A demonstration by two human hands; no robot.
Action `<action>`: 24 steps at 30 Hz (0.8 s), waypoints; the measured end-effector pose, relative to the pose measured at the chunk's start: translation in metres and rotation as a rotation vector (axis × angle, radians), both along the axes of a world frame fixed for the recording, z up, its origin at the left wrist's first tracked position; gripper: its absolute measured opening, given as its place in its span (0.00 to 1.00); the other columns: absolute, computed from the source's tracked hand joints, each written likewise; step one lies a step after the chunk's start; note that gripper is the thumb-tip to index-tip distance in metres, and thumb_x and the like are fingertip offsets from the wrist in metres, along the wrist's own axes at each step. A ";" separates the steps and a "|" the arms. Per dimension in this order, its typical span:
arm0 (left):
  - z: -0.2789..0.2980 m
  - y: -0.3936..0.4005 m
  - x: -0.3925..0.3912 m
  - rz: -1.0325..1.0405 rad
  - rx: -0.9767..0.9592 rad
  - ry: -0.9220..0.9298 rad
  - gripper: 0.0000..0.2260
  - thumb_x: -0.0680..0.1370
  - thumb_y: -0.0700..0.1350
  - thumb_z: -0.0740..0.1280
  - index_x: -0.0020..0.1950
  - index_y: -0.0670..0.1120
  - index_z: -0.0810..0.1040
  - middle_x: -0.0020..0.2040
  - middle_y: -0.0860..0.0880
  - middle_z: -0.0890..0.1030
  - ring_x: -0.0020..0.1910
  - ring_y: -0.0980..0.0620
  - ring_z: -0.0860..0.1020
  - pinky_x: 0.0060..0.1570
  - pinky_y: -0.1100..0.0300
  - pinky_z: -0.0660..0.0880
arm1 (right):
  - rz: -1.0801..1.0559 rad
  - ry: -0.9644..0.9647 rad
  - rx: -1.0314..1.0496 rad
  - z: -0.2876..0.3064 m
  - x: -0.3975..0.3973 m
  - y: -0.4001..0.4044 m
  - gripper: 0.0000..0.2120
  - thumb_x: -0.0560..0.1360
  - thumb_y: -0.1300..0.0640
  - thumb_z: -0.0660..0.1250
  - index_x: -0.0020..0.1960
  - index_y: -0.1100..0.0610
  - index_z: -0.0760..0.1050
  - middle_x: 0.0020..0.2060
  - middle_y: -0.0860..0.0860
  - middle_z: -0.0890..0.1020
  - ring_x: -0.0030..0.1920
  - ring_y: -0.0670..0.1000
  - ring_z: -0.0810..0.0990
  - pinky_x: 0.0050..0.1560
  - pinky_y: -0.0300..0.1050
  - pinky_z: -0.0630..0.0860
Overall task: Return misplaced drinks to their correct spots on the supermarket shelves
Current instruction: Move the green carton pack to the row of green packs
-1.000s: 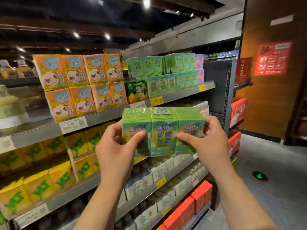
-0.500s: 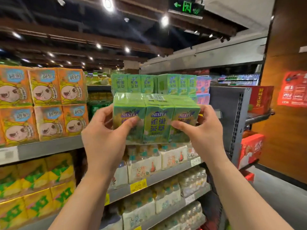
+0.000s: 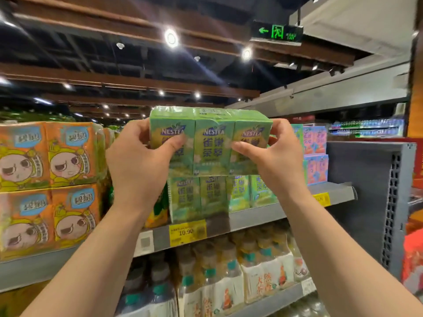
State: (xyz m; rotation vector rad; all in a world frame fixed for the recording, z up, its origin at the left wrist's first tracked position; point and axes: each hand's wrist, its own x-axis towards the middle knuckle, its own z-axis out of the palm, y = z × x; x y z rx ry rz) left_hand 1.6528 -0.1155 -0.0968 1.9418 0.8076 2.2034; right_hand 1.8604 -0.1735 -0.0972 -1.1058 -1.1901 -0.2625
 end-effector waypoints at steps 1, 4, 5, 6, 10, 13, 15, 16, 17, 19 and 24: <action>0.004 0.008 0.004 0.009 -0.004 0.013 0.13 0.70 0.52 0.76 0.49 0.48 0.79 0.39 0.63 0.77 0.37 0.72 0.76 0.35 0.76 0.70 | -0.001 -0.002 0.001 0.004 0.004 0.010 0.23 0.64 0.50 0.81 0.51 0.51 0.72 0.39 0.39 0.80 0.40 0.31 0.78 0.37 0.28 0.72; 0.008 0.035 0.014 0.049 -0.043 0.052 0.14 0.70 0.51 0.77 0.49 0.47 0.78 0.38 0.64 0.75 0.36 0.75 0.74 0.34 0.79 0.67 | -0.030 -0.022 -0.021 0.009 0.016 0.041 0.24 0.63 0.48 0.81 0.51 0.52 0.72 0.39 0.39 0.80 0.38 0.31 0.77 0.36 0.27 0.71; 0.007 0.043 0.017 0.069 -0.062 0.064 0.14 0.70 0.52 0.76 0.49 0.47 0.78 0.38 0.64 0.74 0.35 0.73 0.74 0.33 0.79 0.66 | -0.034 -0.029 -0.041 0.009 0.019 0.050 0.24 0.63 0.47 0.82 0.50 0.51 0.72 0.38 0.39 0.80 0.39 0.31 0.77 0.36 0.27 0.72; 0.005 0.050 0.020 0.087 -0.076 0.079 0.14 0.70 0.53 0.76 0.49 0.47 0.78 0.38 0.64 0.74 0.34 0.70 0.74 0.33 0.79 0.66 | -0.040 -0.035 -0.063 0.008 0.023 0.058 0.24 0.62 0.46 0.81 0.50 0.51 0.73 0.39 0.40 0.81 0.39 0.32 0.78 0.37 0.29 0.73; 0.004 0.068 0.027 0.153 -0.089 0.123 0.14 0.70 0.58 0.74 0.47 0.51 0.76 0.37 0.63 0.75 0.33 0.67 0.74 0.31 0.74 0.67 | -0.072 -0.045 -0.133 0.006 0.037 0.081 0.25 0.62 0.39 0.79 0.50 0.51 0.76 0.40 0.46 0.83 0.41 0.45 0.82 0.43 0.47 0.80; 0.006 0.080 0.029 0.201 -0.123 0.157 0.16 0.70 0.63 0.72 0.45 0.52 0.76 0.37 0.61 0.77 0.37 0.63 0.75 0.32 0.67 0.68 | -0.188 -0.169 -0.178 0.010 0.043 0.089 0.29 0.62 0.29 0.72 0.45 0.54 0.77 0.36 0.49 0.81 0.39 0.52 0.80 0.38 0.50 0.78; 0.006 0.086 0.029 0.232 -0.138 0.164 0.18 0.69 0.65 0.71 0.45 0.52 0.76 0.38 0.59 0.77 0.37 0.61 0.76 0.33 0.63 0.71 | -0.303 -0.262 -0.186 0.013 0.045 0.090 0.32 0.62 0.25 0.68 0.41 0.55 0.75 0.38 0.50 0.79 0.41 0.55 0.77 0.35 0.50 0.73; 0.006 0.087 0.030 0.248 -0.142 0.168 0.18 0.69 0.65 0.71 0.45 0.51 0.76 0.38 0.59 0.77 0.37 0.61 0.75 0.34 0.63 0.70 | -0.369 -0.298 -0.181 0.014 0.046 0.090 0.32 0.62 0.25 0.67 0.42 0.55 0.74 0.41 0.50 0.77 0.43 0.55 0.76 0.35 0.49 0.70; 0.007 0.087 0.032 0.264 -0.148 0.177 0.18 0.69 0.65 0.71 0.45 0.51 0.76 0.38 0.60 0.76 0.37 0.62 0.75 0.33 0.63 0.69 | -0.423 -0.325 -0.174 0.015 0.048 0.090 0.33 0.62 0.25 0.67 0.46 0.54 0.75 0.45 0.51 0.77 0.47 0.56 0.75 0.37 0.48 0.69; 0.009 0.087 0.035 0.292 -0.163 0.198 0.18 0.69 0.64 0.72 0.46 0.52 0.76 0.38 0.61 0.75 0.37 0.64 0.74 0.33 0.64 0.68 | -0.474 -0.341 -0.159 0.014 0.052 0.090 0.40 0.62 0.25 0.66 0.64 0.51 0.74 0.52 0.52 0.76 0.54 0.56 0.75 0.42 0.48 0.70; 0.014 0.085 0.040 0.347 -0.206 0.223 0.19 0.68 0.65 0.72 0.47 0.51 0.76 0.39 0.61 0.75 0.39 0.62 0.75 0.36 0.60 0.71 | -0.433 -0.362 -0.099 0.011 0.063 0.100 0.38 0.63 0.24 0.64 0.67 0.44 0.70 0.47 0.48 0.70 0.50 0.55 0.75 0.39 0.46 0.66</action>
